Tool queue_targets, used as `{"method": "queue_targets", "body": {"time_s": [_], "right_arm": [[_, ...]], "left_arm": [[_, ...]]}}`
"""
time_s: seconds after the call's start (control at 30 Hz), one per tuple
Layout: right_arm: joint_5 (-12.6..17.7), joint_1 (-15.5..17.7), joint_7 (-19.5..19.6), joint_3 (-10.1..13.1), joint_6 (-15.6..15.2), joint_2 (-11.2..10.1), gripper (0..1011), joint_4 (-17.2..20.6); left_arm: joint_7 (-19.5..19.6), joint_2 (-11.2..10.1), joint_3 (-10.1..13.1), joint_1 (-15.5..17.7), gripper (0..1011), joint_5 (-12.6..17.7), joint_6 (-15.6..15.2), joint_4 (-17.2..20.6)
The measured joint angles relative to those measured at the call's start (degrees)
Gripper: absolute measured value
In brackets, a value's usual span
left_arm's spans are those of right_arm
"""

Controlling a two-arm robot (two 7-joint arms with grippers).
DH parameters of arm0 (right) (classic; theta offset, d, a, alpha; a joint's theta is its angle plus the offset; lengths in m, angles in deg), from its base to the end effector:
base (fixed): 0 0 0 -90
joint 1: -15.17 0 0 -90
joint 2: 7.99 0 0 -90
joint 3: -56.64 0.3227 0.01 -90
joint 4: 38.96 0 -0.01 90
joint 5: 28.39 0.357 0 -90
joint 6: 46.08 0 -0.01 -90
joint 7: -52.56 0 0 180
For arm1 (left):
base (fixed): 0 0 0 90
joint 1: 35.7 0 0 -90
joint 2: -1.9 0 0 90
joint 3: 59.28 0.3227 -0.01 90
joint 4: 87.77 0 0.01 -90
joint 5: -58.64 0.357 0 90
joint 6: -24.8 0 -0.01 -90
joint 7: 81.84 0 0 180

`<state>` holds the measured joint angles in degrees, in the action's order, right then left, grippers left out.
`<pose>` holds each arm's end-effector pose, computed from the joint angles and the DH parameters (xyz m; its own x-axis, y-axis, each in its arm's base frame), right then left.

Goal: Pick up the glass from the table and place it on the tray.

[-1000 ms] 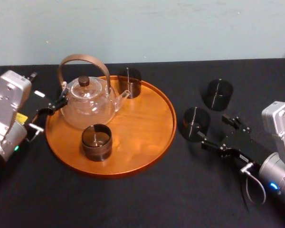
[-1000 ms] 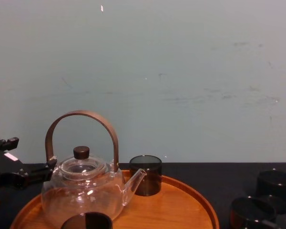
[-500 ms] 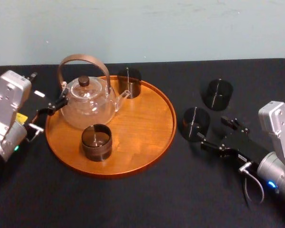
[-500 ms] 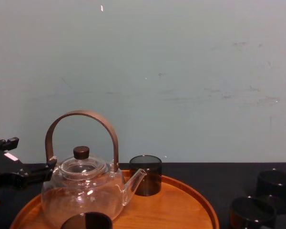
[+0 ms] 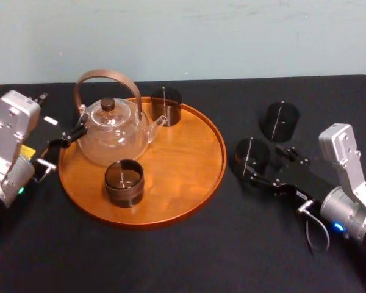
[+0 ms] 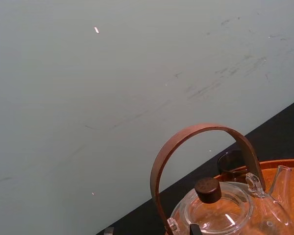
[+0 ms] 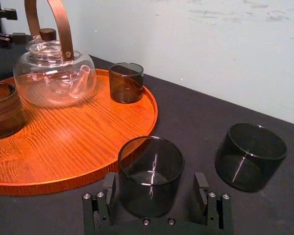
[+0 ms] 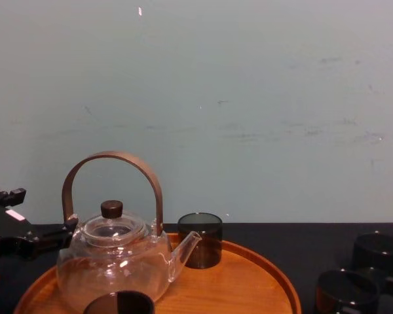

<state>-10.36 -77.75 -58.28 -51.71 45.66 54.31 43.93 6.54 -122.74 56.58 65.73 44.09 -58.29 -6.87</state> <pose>0.3734 -0.0717 -0.3705 0.5790 -0.8101 0.0925 0.8047 0.5495 -0.2247 0.4090 0.0885 -0.3379 0.2923 0.8803 0.3736 -0.9553 0.2873 0.0702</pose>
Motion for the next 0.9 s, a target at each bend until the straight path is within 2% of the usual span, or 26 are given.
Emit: {"method": "queue_targets", "body": {"time_s": [0.37, 0.67, 0.9], "right_arm": [[-0.8, -4.0, -3.3, -0.5, 0.3, 2.8, 1009, -6.0], [0.5, -7.0, -6.7, -1.1, 1.3, 4.7, 1009, -11.4], [0.6, -8.4, -7.4, -1.5, 2.5, 5.5, 1010, -13.5]], "left_arm": [[0.0, 0.0, 0.0, 0.0, 1001, 0.0, 0.0, 0.0], [0.0, 0.0, 0.0, 0.0, 1001, 0.0, 0.0, 0.0], [0.0, 0.0, 0.0, 0.0, 1001, 0.0, 0.0, 0.0]]}}
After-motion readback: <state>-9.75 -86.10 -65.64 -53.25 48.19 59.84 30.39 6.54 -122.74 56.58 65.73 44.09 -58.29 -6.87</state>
